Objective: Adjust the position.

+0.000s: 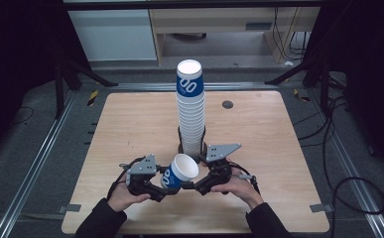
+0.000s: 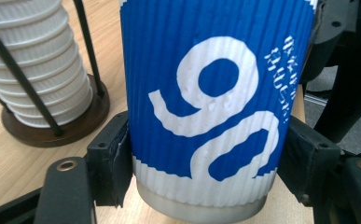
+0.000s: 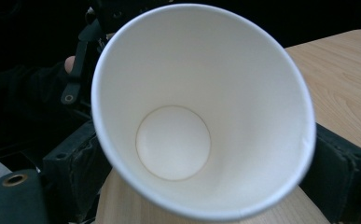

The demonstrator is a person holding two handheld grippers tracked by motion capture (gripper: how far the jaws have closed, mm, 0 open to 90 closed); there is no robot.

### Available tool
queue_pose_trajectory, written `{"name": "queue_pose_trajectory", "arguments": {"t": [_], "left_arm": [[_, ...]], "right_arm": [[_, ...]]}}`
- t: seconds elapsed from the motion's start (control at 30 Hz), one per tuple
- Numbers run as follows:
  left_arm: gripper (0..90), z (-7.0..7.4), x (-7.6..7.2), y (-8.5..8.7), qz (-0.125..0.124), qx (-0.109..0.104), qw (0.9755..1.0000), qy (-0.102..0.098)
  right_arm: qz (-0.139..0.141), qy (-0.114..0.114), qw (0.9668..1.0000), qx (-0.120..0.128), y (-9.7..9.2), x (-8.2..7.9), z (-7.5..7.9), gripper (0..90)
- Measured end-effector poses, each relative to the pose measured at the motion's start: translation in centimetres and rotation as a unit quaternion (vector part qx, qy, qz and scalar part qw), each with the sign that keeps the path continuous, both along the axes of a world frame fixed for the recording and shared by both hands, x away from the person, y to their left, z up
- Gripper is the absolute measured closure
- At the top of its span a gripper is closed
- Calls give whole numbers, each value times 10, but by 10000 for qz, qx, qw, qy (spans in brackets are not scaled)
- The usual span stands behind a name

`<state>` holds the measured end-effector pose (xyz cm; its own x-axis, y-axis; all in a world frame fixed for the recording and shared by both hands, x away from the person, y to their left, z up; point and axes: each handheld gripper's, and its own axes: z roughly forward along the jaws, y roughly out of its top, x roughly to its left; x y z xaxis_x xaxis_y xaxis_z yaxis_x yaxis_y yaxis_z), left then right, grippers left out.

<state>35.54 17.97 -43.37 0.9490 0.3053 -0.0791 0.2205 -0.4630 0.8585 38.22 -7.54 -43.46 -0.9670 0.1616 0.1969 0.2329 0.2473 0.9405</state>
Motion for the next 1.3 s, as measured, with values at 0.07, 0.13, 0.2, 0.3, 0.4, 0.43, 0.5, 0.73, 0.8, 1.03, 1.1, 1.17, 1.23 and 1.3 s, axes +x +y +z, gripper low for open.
{"name": "queue_pose_trajectory", "arguments": {"t": [0.07,0.13,0.2,0.3,0.4,0.43,0.5,0.73,0.8,1.03,1.1,1.17,1.23,1.3], "left_arm": [[277,0,-1,-1,-21,-2,10000,8],[277,0,-1,-2,-47,-11,10000,12],[278,0,-1,-3,-62,-11,10000,12],[276,-2,-1,-4,-70,30,10000,11],[274,-2,-1,-4,-96,36,9999,54],[273,-2,-1,-4,-98,18,9999,46],[271,-2,-1,-4,-96,-3,9999,56],[239,-4,0,-4,-48,147,9998,94],[225,-6,0,-4,-33,227,9997,94],[205,-10,9,9,281,318,9989,195],[196,-10,12,13,410,319,9984,213],[190,-11,15,19,614,345,9973,229],[189,-12,16,21,693,355,9967,241],[188,-12,19,24,824,359,9956,247]], "right_arm": [[16,23,10000,37,2,0,-1,124],[13,53,10000,35,3,0,-1,136],[38,103,9999,66,3,0,-2,145],[123,170,9998,36,4,0,-2,176],[181,168,9997,52,5,-1,-3,201],[180,162,9997,41,5,-1,-2,205],[190,153,9997,64,4,-1,-2,211],[93,17,9999,130,0,-1,3,214],[-74,-55,9998,179,-9,0,9,214],[-603,-332,9976,-27,-32,4,18,212],[-727,-374,9966,-47,-38,5,19,212],[-851,-407,9955,-131,-43,6,21,212],[-907,-421,9949,-156,-46,7,21,212],[-1024,-430,9936,-191,-51,8,22,212]]}}
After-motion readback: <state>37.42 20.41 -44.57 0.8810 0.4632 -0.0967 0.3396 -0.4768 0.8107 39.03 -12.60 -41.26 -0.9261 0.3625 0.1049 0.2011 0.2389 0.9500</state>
